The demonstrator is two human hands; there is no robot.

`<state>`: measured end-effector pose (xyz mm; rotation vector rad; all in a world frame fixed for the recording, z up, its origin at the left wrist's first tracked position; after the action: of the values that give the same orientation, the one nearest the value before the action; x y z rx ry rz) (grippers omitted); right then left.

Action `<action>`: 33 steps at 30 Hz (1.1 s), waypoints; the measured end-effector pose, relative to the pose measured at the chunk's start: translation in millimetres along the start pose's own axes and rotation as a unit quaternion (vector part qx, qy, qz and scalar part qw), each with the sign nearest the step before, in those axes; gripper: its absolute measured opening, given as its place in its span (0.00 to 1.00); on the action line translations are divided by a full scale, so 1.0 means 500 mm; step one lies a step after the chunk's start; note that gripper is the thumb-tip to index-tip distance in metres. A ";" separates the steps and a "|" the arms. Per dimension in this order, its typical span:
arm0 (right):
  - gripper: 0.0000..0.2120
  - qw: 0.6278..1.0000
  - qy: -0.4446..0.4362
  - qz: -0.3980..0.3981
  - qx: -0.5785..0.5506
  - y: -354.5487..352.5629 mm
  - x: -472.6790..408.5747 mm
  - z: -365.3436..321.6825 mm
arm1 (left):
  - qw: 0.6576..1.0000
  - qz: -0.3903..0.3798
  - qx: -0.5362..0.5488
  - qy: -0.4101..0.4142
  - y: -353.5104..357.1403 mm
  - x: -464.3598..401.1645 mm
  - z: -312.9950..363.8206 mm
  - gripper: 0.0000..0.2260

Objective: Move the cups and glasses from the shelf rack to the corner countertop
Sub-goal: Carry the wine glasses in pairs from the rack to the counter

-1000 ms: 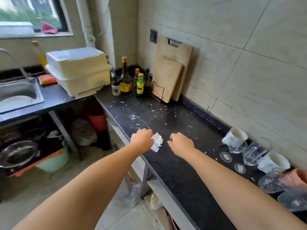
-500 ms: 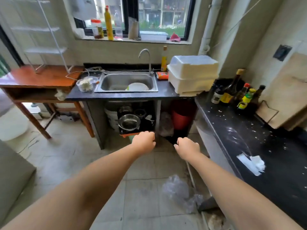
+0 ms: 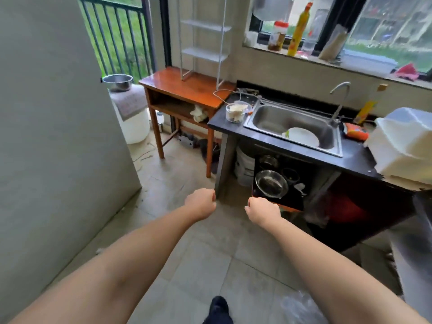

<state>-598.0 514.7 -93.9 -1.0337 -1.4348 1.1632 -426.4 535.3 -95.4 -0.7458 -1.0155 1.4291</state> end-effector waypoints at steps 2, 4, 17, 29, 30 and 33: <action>0.17 1.000 -0.027 -0.003 0.001 0.001 -0.063 -0.062 | 1.000 0.007 0.003 -0.029 -0.026 -0.042 -0.060 0.09; 0.17 0.999 -0.048 -0.004 -0.001 -0.009 -0.118 -0.109 | 0.999 0.012 0.004 -0.045 -0.053 -0.085 -0.103 0.08; 0.13 0.989 -0.148 0.003 -0.016 -0.085 -0.528 -0.353 | 0.989 0.064 0.016 -0.131 -0.227 -0.416 -0.291 0.09; 0.12 0.992 -0.111 0.055 -0.033 -0.182 -0.893 -0.629 | 0.992 0.095 0.028 -0.084 -0.436 -0.816 -0.508 0.07; 0.13 0.992 -0.101 0.056 -0.040 -0.198 -0.914 -0.646 | 0.993 0.094 0.027 -0.073 -0.460 -0.844 -0.514 0.07; 0.15 0.993 -0.072 0.076 -0.061 -0.250 -0.992 -0.703 | 0.994 0.108 0.020 -0.030 -0.541 -0.941 -0.534 0.04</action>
<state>-177.3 62.1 -34.7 -1.1806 -1.5772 1.2952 -12.7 101.0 -17.2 -0.8063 -0.9708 1.6612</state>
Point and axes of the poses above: each hand's wrist, its own x-axis away from the middle knuckle, its own y-axis out of the palm, z = x × y, the point moved 5 cm from there along -x, towards the middle knuckle, and after that the axes turned 11 degrees about z, right-handed, at the moved point
